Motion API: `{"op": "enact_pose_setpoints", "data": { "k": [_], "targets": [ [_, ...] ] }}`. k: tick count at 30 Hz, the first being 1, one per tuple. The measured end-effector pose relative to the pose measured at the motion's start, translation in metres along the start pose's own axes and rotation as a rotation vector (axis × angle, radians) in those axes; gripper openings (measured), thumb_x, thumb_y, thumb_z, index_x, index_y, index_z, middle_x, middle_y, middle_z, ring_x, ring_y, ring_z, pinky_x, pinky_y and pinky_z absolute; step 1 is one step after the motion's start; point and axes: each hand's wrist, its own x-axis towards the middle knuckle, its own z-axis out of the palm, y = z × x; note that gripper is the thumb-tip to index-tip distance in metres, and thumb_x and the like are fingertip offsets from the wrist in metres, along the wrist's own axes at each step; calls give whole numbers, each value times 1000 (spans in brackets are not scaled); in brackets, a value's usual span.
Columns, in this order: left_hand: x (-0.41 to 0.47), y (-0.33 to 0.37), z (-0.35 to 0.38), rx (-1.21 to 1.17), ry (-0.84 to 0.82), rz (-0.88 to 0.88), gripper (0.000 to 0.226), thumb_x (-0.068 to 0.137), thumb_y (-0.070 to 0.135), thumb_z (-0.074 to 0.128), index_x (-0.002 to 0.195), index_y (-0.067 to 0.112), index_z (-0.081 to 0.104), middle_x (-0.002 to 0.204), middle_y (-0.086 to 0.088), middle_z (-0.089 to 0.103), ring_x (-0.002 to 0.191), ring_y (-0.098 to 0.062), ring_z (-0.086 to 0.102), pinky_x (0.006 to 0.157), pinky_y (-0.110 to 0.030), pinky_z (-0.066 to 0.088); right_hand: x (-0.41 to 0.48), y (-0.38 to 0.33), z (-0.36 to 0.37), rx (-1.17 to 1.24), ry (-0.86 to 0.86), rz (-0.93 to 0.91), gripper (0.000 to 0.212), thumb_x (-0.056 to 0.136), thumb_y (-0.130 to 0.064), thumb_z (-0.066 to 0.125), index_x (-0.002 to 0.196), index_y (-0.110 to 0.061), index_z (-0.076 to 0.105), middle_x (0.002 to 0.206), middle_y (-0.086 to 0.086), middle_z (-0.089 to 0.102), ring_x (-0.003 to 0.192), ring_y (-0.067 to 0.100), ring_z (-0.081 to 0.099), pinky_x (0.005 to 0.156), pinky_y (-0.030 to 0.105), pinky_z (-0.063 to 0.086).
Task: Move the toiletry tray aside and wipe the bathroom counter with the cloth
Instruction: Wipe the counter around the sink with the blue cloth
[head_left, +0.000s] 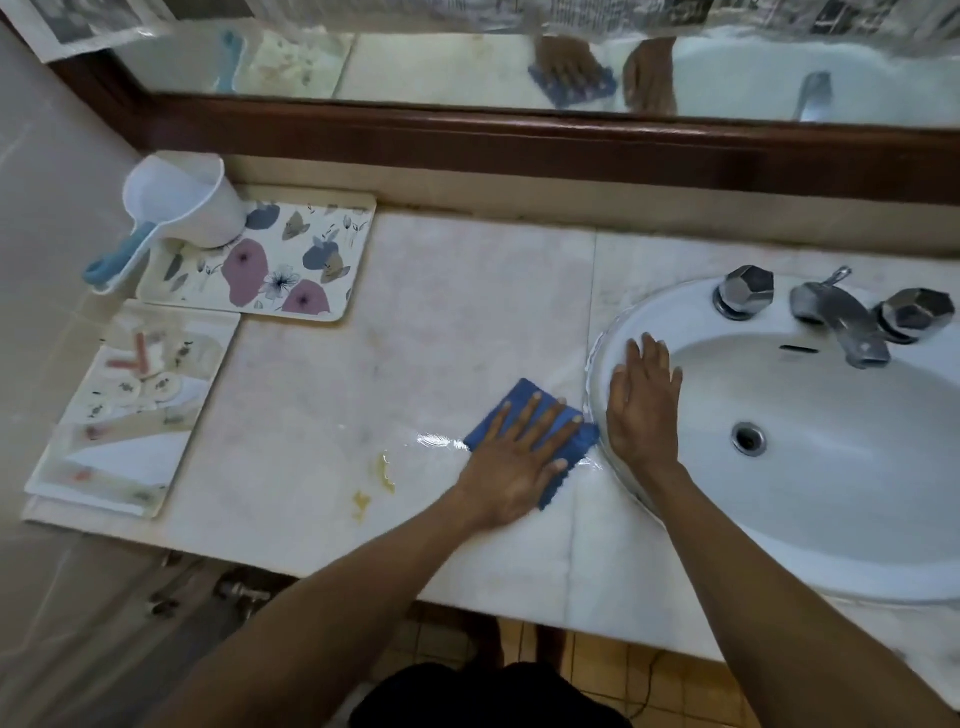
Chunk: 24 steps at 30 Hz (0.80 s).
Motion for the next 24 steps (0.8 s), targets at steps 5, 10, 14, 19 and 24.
{"op": "enact_pose_setpoints", "data": {
  "k": [5, 10, 14, 19, 24],
  "targets": [
    [17, -66, -35, 53, 40, -273, 58, 108, 46, 17, 160, 34, -5, 169, 7, -8, 155, -18, -13, 124, -51, -4, 0, 1, 0, 21, -15, -19, 50, 107, -22, 27, 151, 0, 32, 164, 16, 20, 153, 29, 11, 125, 43, 5],
    [49, -27, -21, -51, 131, -559, 61, 107, 47, 14, 160, 27, -9, 168, 2, -15, 154, -24, -19, 119, -48, -18, -1, 4, 4, 54, -10, -30, 52, 107, -25, 26, 152, 0, 29, 164, 15, 18, 154, 28, 8, 126, 39, 2],
    [27, 20, 6, 4, 104, -342, 61, 107, 45, 16, 161, 26, -3, 169, 1, -6, 155, -22, -14, 123, -49, -12, 0, 3, 4, 55, -29, -27, 54, 107, -28, 24, 154, -2, 24, 165, 14, 14, 154, 25, 6, 126, 38, 0],
    [11, -23, -8, 46, 76, -194, 56, 108, 44, 17, 160, 35, -2, 169, 9, -3, 155, -16, -10, 124, -44, -8, -6, 2, 4, -38, -36, -59, 55, 107, -30, 22, 154, -1, 25, 165, 14, 17, 154, 24, 9, 126, 37, 1],
    [-4, -100, -44, -20, 105, -473, 55, 109, 39, 18, 160, 33, -1, 169, 8, -4, 156, -20, -6, 125, -49, 0, -13, -2, 5, -127, -68, -113, 59, 105, -33, 27, 153, 1, 24, 164, 15, 19, 154, 25, 10, 126, 38, 4]
  ]
}}
